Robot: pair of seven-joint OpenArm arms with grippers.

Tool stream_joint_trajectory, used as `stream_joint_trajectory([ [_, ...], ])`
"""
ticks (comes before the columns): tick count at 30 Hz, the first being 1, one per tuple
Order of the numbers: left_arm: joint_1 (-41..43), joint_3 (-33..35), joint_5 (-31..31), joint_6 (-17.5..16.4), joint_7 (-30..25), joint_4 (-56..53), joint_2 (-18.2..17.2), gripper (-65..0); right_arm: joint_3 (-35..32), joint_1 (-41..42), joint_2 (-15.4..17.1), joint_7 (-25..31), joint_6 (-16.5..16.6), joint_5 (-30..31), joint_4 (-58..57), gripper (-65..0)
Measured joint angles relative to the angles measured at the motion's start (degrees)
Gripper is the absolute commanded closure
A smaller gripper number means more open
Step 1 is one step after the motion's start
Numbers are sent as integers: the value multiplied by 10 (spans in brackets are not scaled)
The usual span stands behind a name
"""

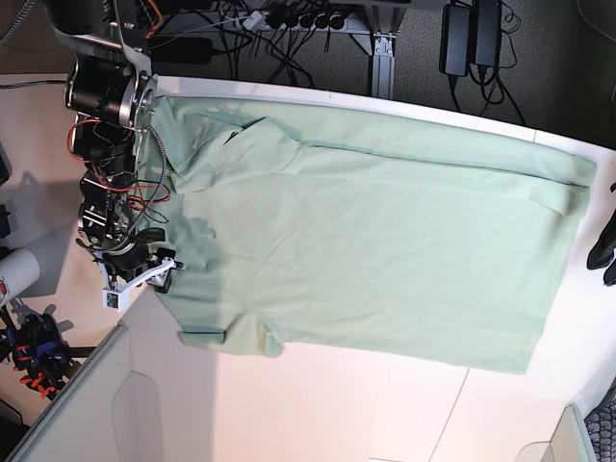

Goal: Fold the T-shirt properly
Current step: 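Release and move both grippers to the shirt's opposite long edge, then grasp the shirt edge with both grippers and fold it over lengthwise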

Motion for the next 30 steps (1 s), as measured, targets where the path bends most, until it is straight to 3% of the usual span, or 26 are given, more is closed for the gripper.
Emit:
stream_joint_trajectory([
  [4, 0, 0, 14, 0, -10, 0, 0, -301, 0, -1, -15, -3, 1, -10, 15, -279],
  [12, -50, 5, 54, -1, -48, -43, 0, -301, 0, -4, -27, 11, 9, -29, 22, 0],
  [18, -146, 91, 117, 0, -91, -130, 0, -302, 0, -5, -25, 20, 9, -50, 23, 0],
  [22, -241, 176, 187, 6, -156, -229, 16, -302, 0, -6, -25, 20, 9, -50, 23, 0],
  [30, -438, 298, 285, 115, -219, -502, 99, -301, -1, -7, -25, 32, 9, -30, 22, 0],
])
